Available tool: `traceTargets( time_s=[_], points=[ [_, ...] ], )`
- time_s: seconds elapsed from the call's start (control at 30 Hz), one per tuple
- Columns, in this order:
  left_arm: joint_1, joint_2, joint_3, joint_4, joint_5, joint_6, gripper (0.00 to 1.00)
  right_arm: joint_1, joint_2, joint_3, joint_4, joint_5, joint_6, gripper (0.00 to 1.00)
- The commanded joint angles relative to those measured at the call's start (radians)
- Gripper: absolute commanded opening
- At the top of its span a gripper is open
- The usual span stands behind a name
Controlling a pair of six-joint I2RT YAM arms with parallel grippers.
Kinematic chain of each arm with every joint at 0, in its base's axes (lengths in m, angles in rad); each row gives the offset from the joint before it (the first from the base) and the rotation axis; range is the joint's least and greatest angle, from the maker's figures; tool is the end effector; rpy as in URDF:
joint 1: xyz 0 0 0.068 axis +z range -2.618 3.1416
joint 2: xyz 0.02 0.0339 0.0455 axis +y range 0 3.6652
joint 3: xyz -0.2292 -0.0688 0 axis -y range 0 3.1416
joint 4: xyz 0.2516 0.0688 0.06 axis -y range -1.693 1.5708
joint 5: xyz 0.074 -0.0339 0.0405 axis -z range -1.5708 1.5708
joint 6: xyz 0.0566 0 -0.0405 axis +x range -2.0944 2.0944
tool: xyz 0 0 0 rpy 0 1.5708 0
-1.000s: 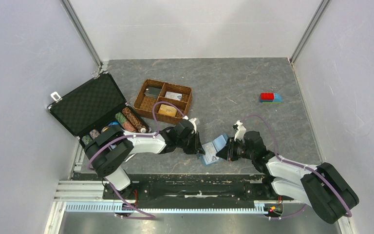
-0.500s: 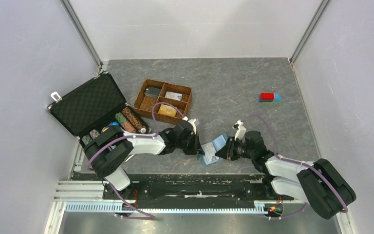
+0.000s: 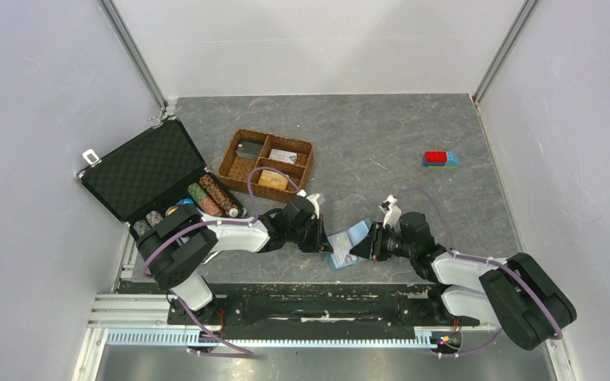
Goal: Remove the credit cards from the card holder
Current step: Remove the credit card from the card holder.
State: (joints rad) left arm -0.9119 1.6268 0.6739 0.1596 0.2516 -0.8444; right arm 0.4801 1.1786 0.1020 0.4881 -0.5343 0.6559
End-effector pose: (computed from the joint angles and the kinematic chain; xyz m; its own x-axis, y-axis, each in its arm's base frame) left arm 0.1835 -0.2599 0.0802 -0.9422 0.0342 -0.3333 0.2534 0.7234 -0.6423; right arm 0.1700 0.1210 0.0641 -0.8617 0.1430 -0.4868 -0.3125 0.6063 0.7313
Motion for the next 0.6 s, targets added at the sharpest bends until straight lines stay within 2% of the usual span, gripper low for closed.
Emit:
traceTargets(
  time_s=[0.0, 0.4, 0.57],
  points=[
    [-0.011, 0.01, -0.016, 0.012, -0.011, -0.004, 0.07, 0.004, 0.008, 0.041, -0.098, 0.013, -0.041, 0.3],
    [-0.012, 0.007, -0.003, 0.007, 0.001, -0.004, 0.06, 0.005, 0.01, 0.099, -0.237, 0.086, -0.104, 0.33],
    [-0.011, 0.02, 0.006, 0.004, 0.006, -0.006, 0.06, 0.005, 0.037, 0.106, -0.234, 0.048, -0.094, 0.31]
  ],
)
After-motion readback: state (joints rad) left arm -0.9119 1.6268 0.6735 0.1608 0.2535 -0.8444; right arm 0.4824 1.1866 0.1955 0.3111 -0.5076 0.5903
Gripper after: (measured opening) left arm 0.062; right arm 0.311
